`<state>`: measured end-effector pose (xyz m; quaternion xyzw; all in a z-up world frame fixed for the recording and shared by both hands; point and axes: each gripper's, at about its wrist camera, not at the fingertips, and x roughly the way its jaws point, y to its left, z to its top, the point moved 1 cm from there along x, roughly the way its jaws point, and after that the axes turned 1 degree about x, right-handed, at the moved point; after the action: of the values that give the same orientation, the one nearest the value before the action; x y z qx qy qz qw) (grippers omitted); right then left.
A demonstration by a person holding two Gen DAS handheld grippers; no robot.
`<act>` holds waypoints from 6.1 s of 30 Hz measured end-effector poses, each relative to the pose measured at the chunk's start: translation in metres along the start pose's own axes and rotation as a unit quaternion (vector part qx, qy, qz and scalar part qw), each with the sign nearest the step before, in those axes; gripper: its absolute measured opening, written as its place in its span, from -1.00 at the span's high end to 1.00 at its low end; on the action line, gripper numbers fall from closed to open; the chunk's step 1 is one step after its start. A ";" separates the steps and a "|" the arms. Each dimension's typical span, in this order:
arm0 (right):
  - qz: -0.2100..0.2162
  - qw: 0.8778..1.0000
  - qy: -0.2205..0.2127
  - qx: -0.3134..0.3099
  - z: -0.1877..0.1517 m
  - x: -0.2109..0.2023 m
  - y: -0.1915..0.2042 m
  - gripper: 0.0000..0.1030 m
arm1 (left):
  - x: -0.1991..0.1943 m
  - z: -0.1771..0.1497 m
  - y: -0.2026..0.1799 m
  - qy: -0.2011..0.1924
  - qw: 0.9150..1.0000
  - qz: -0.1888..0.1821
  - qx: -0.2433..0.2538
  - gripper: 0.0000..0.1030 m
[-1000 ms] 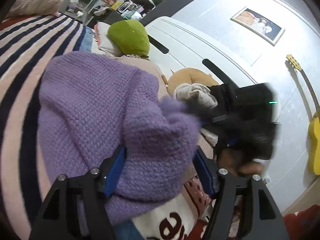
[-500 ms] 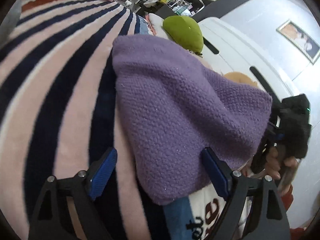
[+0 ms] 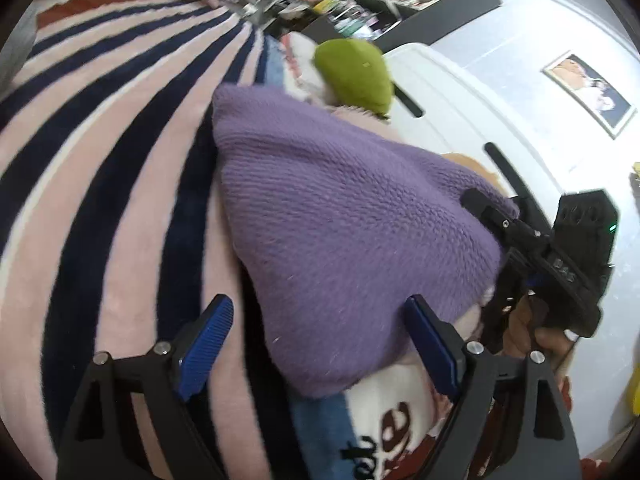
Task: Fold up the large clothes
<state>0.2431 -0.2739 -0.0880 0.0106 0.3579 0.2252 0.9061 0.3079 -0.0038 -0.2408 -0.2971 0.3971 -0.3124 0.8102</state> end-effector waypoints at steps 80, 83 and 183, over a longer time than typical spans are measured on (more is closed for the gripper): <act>0.214 0.931 -0.034 0.293 -0.124 -0.016 -0.013 0.22 | -0.053 0.015 -0.047 0.027 0.998 -0.004 0.055 -0.18; 0.225 0.934 -0.048 0.274 -0.108 -0.019 0.000 0.22 | -0.081 0.031 -0.054 0.004 0.997 -0.002 0.075 -0.18; -0.026 0.976 -0.207 -0.063 -0.054 -0.187 0.080 -0.99 | -0.164 -0.054 -0.252 -0.293 0.856 0.324 0.276 -0.98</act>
<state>0.0559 -0.2876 0.0064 -0.0095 0.1473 0.2168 0.9650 0.1143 -0.0532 -0.0093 0.0063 0.1131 -0.0272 0.9932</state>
